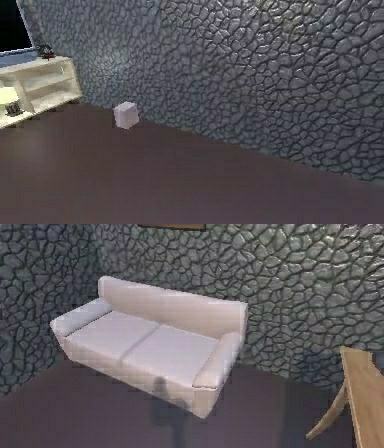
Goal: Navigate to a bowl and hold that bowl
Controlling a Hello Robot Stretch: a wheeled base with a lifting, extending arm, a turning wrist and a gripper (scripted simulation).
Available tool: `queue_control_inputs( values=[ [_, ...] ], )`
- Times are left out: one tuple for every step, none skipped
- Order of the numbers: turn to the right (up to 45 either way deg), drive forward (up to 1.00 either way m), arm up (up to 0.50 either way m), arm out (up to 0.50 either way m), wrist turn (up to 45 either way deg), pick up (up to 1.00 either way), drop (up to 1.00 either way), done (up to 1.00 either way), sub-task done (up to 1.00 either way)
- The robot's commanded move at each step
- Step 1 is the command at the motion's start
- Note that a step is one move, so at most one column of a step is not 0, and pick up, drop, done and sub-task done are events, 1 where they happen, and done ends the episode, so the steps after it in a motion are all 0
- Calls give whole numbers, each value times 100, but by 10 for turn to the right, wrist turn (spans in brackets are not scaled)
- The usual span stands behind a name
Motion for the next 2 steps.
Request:
queue_control_inputs(
  values=[
    [0, 5, 0, 0, 0, 0, 0, 0, 0],
    [-450, 0, 0, 0, 0, 0, 0, 0, 0]
  ],
)
